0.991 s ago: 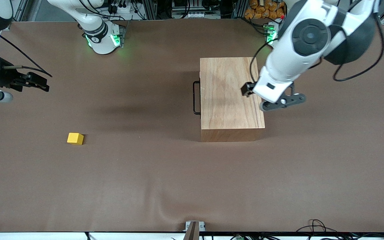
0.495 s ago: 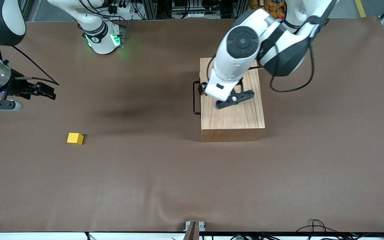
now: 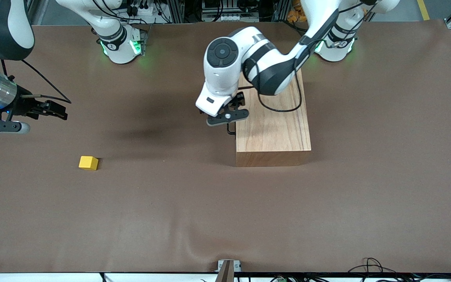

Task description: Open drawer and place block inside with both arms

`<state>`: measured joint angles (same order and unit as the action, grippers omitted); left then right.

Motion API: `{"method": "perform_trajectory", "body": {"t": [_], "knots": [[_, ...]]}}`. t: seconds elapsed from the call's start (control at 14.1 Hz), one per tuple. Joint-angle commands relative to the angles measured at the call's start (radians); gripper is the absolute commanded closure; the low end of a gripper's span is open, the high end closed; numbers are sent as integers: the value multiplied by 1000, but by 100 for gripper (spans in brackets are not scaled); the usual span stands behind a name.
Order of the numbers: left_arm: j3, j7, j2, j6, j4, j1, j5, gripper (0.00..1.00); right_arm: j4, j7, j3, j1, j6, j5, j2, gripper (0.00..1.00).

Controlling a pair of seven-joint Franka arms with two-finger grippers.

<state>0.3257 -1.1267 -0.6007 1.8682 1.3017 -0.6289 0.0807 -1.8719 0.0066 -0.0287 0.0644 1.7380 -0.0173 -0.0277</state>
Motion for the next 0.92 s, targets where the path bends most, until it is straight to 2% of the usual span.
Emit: {"method": "perform_trajectory", "body": {"t": [0.0,0.21,0.85], "knots": [[-46,-18,-40,-4,-68,-60,27,0,-10,-8,-11,18,11,2,-5,0],[-97,10,-74,5,-68,-98,36,0,-10,-8,-11,18,11,2,-1,0],[-105,143,-105,-3,-50,-137,59,0,-10,-36,-11,35,28,0,11,0]]}}
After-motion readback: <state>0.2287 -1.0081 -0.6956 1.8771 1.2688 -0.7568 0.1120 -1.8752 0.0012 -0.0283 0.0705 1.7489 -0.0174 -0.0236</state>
